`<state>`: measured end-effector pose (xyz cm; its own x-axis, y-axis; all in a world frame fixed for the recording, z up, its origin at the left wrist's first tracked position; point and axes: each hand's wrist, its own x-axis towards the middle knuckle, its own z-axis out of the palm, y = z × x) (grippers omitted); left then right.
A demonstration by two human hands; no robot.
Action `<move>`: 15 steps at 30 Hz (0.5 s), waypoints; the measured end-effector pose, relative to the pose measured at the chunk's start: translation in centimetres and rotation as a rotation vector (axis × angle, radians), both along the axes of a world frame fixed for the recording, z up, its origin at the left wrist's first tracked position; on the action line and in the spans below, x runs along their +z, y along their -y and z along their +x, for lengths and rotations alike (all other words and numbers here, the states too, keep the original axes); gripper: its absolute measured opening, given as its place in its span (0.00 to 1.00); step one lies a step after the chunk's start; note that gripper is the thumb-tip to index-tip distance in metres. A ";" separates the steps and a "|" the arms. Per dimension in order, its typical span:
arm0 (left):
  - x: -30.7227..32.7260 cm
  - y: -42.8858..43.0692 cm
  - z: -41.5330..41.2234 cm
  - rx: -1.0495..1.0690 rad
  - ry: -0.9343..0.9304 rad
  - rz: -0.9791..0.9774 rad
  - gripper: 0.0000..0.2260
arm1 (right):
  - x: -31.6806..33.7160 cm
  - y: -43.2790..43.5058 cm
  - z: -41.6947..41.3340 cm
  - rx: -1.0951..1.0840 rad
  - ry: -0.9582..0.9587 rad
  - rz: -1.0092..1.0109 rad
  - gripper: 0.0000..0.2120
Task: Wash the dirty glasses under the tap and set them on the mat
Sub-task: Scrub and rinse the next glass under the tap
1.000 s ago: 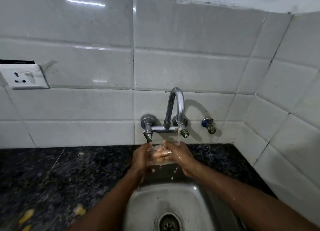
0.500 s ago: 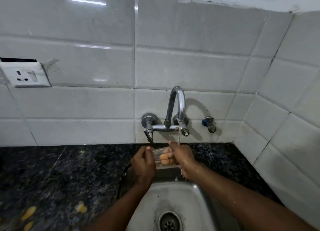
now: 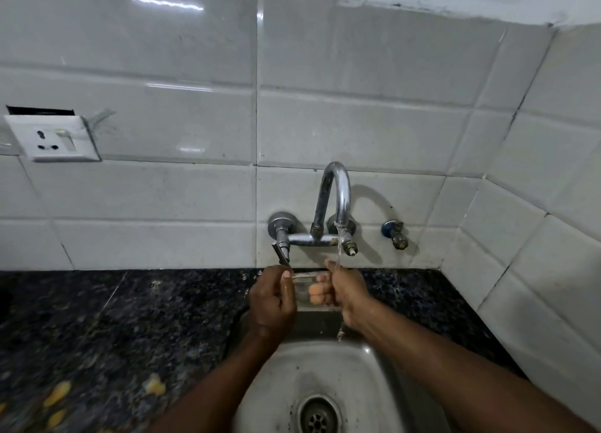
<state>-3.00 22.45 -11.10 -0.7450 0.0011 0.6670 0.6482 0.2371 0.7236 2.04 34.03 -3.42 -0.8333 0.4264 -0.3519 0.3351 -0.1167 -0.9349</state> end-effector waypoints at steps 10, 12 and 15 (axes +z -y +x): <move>1.9 0.3 -1.0 -0.454 1.426 0.304 0.18 | -3.0 -0.8 0.1 0.152 -0.509 0.785 0.18; 1.0 0.1 -0.8 -0.544 1.518 0.357 0.25 | -1.9 -1.7 -0.5 0.420 -0.611 1.113 0.19; -0.2 0.2 -0.3 -0.454 1.600 0.282 0.25 | 0.3 -3.4 -1.6 0.699 -0.617 1.677 0.22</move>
